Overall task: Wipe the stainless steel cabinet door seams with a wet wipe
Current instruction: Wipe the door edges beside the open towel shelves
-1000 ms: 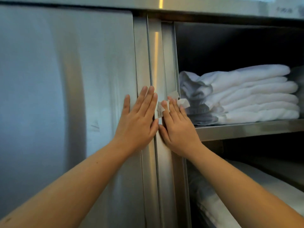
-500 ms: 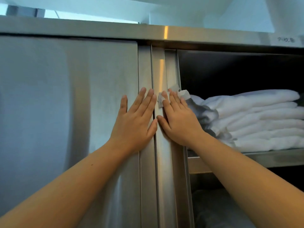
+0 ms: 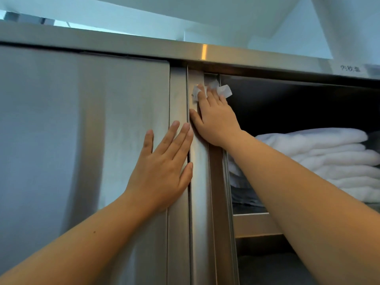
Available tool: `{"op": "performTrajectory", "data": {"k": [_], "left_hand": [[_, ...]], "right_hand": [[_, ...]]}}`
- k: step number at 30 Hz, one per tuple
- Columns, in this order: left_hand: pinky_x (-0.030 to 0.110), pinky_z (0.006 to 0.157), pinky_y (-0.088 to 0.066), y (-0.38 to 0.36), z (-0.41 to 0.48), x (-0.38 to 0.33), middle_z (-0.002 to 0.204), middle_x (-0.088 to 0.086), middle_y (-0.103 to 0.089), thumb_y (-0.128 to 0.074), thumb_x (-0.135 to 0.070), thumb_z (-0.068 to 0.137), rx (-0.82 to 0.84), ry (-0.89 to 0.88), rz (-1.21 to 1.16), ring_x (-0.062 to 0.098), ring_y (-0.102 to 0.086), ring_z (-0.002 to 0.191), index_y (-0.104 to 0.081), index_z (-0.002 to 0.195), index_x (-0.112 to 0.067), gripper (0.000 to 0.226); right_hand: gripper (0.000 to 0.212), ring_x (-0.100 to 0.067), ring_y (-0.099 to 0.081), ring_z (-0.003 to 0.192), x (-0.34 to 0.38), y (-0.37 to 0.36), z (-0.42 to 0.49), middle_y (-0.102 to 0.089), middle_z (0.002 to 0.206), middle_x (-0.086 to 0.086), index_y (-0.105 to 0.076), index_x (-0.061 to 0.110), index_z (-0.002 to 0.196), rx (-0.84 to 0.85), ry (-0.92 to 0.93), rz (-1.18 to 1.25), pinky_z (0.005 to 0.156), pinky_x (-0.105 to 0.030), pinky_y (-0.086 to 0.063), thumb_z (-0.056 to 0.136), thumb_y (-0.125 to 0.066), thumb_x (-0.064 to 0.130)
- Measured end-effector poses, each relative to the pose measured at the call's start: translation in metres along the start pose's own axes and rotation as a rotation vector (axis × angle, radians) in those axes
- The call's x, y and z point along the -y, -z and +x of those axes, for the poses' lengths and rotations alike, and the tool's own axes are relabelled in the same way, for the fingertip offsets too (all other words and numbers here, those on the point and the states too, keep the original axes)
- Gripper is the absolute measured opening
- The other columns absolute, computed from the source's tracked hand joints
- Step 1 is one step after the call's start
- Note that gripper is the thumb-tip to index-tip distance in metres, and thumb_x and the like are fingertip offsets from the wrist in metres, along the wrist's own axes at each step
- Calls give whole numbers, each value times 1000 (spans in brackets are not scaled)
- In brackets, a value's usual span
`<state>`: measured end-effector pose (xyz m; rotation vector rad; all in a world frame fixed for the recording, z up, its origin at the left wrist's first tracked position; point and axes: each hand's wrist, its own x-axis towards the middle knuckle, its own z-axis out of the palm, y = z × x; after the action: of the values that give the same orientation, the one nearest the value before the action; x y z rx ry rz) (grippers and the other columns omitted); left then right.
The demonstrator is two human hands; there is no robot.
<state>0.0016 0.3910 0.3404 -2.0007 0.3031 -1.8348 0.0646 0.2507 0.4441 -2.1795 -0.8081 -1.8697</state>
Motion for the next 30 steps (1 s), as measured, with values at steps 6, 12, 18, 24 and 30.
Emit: {"op": "performTrajectory", "data": {"k": [6,12,18,24,30], "left_hand": [[52,108,-15,-1,-3,0,148,8,-29,-24,-34,92,-30,1,-6,26,-22,138,-33,141,-7,57],[42,113,2,2,-2,2,153,3,0,-14,-38,88,-16,173,-155,18,1,142,-6,144,-10,63],[32,113,-7,6,-4,23,153,3,-5,-20,-33,90,46,40,-147,15,-3,142,-11,145,-10,60],[44,110,-18,10,-8,32,151,6,-21,-22,-33,90,9,54,-90,22,-18,139,-26,143,-7,60],[46,109,-18,6,-9,34,150,8,-22,-22,-34,90,-24,101,-80,23,-20,139,-27,143,-6,60]], "right_hand": [[60,-25,-9,143,-7,9,22,-15,155,-15,-10,11,148,22,-4,-27,115,-34,-3,100,-25,43],[61,-23,-6,144,-3,-1,-8,-12,156,-13,-6,9,149,-14,17,5,114,-31,0,100,-27,40],[63,-20,1,144,0,2,-18,-1,157,-12,1,7,148,20,12,7,113,-29,3,101,-25,39],[63,-19,7,144,21,12,-10,7,156,-12,4,5,147,-123,-28,106,108,-25,13,101,-25,36],[63,-21,9,143,44,11,2,10,156,-11,5,10,148,-53,15,93,112,-32,9,100,-24,39]]}}
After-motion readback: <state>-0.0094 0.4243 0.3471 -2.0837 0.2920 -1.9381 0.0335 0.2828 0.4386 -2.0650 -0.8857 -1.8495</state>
